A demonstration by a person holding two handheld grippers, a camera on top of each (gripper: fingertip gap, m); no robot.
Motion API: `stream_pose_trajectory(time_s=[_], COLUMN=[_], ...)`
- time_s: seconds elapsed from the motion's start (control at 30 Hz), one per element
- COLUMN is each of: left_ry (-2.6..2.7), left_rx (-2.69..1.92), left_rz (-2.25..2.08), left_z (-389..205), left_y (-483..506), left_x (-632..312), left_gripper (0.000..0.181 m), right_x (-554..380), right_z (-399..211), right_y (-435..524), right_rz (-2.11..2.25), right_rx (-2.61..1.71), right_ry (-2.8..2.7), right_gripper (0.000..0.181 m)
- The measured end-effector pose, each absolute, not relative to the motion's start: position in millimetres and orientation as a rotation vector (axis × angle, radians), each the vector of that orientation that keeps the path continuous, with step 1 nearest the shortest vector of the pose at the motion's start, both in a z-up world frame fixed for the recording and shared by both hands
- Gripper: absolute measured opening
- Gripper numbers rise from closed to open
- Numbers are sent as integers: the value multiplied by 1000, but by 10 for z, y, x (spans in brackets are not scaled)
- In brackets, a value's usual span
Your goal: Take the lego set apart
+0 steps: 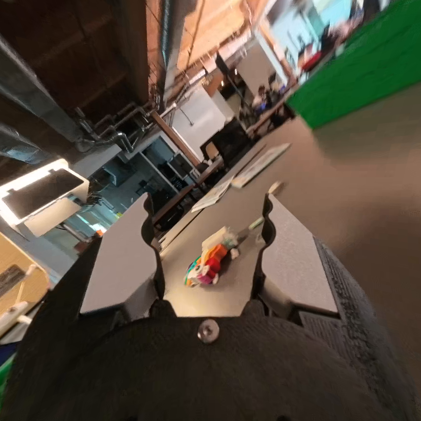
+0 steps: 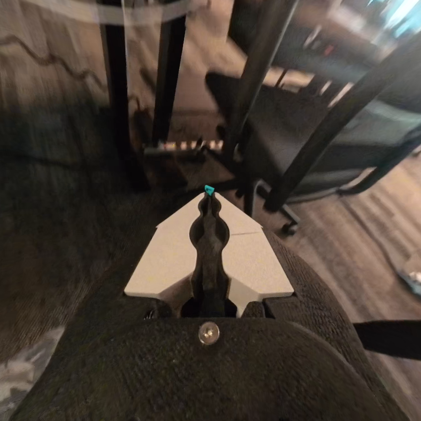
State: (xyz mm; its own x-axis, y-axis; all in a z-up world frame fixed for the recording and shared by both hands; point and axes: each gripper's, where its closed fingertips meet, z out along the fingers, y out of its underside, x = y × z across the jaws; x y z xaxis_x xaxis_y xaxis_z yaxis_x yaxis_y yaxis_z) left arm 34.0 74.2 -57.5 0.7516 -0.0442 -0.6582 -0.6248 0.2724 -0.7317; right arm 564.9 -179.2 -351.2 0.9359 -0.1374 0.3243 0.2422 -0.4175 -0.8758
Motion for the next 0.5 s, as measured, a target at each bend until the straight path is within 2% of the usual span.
stream_pose_trajectory(time_s=[0.17, 0.3, 0.4, 0.5], left_ry=[393, 231, 59, -93], left_rx=[-1088, -1004, -1132, -1334], left_rz=[54, -62, -191, -291], left_z=[-50, -47, -544, -1252], left_y=[-508, -1575, -2040, -2343], left_x=[705, 666, 531, 393], left_gripper=[102, 98, 101, 106], right_x=[5317, 4386, 3263, 2366], right_z=[-1546, -500, -408, -804], right_y=[-1768, -1182, -467, 161], right_rz=[-455, -201, 139, 368], right_rx=[-1490, -1303, -1408, -1679], right_ry=[-66, -261, -533, -730], right_gripper=[1, 0, 1, 2])
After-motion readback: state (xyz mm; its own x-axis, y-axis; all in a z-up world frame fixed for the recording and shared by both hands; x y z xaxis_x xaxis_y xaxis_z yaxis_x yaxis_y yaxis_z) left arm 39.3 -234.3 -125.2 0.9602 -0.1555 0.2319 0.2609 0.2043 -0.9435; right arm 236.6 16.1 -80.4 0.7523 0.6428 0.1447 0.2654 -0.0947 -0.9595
